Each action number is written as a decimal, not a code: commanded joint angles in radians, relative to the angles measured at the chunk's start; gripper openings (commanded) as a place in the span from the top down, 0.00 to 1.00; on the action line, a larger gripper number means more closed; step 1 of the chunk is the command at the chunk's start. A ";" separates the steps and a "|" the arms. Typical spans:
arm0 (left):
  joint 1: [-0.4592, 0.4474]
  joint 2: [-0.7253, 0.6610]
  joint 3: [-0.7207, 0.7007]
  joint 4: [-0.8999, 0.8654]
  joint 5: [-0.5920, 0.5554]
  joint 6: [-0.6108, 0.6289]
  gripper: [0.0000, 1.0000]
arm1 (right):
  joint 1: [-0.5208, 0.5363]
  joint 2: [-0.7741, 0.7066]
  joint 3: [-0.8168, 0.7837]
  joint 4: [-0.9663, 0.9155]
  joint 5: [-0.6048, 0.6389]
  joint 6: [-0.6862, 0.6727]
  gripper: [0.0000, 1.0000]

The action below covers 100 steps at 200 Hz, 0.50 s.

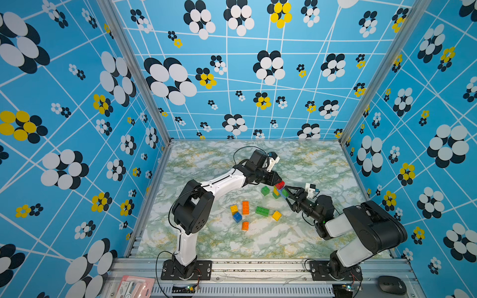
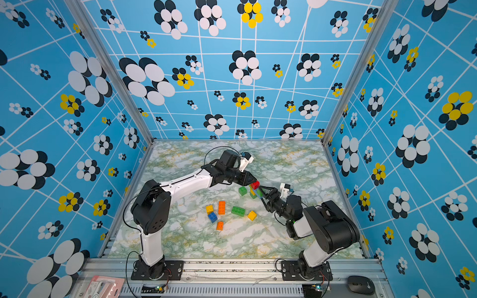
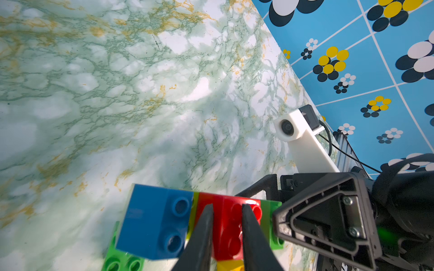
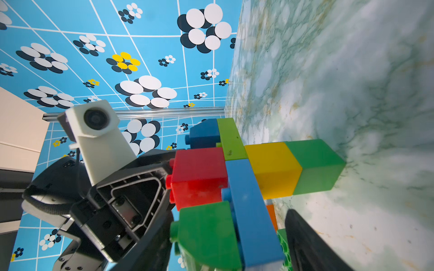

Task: Assemble a fork with lego
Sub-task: Assemble the lego brick with the lego brick.

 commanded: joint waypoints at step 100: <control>-0.003 0.044 -0.040 -0.169 -0.062 0.003 0.76 | 0.009 0.044 -0.015 0.032 0.008 -0.019 0.47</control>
